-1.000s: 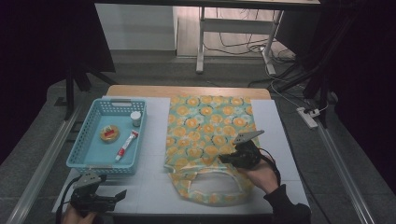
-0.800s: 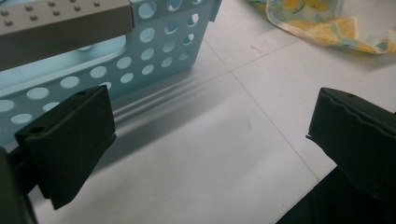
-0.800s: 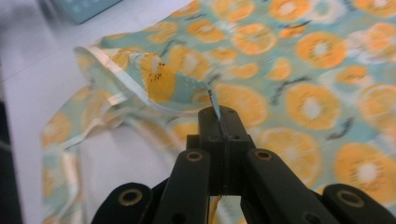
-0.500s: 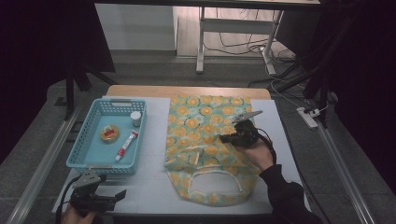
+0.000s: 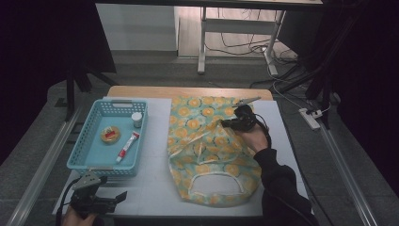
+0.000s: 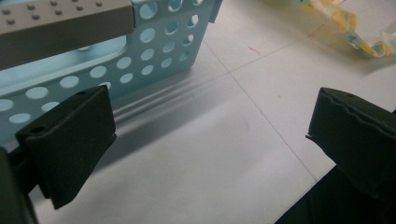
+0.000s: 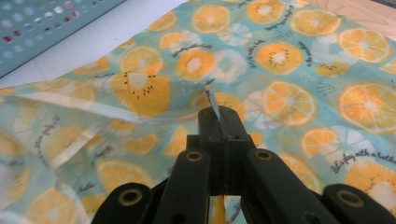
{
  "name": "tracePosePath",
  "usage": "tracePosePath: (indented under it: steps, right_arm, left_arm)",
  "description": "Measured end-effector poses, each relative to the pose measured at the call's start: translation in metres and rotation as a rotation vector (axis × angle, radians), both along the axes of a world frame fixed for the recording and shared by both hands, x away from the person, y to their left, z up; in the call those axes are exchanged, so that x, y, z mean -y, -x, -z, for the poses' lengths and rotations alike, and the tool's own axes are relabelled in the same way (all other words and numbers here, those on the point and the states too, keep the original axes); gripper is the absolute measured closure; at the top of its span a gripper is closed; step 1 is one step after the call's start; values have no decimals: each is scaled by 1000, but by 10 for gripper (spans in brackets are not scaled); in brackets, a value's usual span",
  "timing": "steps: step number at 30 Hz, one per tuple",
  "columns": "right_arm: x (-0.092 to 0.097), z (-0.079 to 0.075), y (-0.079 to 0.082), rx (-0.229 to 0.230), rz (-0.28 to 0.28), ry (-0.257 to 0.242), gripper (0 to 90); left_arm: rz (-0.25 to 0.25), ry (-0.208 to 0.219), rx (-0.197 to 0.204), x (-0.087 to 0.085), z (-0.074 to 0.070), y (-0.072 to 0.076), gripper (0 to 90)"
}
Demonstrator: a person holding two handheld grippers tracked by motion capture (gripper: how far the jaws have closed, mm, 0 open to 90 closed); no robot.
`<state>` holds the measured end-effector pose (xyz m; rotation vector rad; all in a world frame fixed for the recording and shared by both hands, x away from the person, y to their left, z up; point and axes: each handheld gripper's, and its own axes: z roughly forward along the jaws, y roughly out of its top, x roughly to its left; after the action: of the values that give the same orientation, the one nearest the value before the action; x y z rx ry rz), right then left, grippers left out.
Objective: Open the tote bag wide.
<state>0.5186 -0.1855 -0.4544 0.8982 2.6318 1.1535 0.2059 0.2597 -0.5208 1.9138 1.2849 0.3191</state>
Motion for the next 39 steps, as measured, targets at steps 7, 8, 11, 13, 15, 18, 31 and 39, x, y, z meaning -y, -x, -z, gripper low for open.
tracePosePath:
  steps: [7, 8, 11, 13, 15, 18, 31, 39]
  right_arm:
    - [-4, 19, -20, -3, 30, 12, 893]
    - [-5, 23, -22, -4, 34, 15, 893]
    - [-5, 33, -27, -14, 45, 20, 891]
    - [-6, 45, -31, -27, 53, 42, 890]
    - [-6, 49, -32, -34, 54, 47, 888]
    - [-5, 62, -33, -54, 58, 70, 823]
    - [-4, 38, -16, -13, 45, 12, 468]
    - [-3, 19, 7, 22, 7, -10, 296]
  left_arm:
    - [1, 2, 0, 0, 0, 0, 10]
    - [1, 3, 0, 0, 0, 0, 10]
    - [1, 3, 0, 0, 0, 0, 11]
    - [2, 2, 0, 0, 0, 0, 11]
    - [2, 3, 0, 0, 0, 0, 12]
    - [2, 4, 0, 0, 0, 0, 12]
    - [0, -1, 0, 0, 0, 0, 14]
    - [-1, -3, 0, 0, 0, 0, 14]
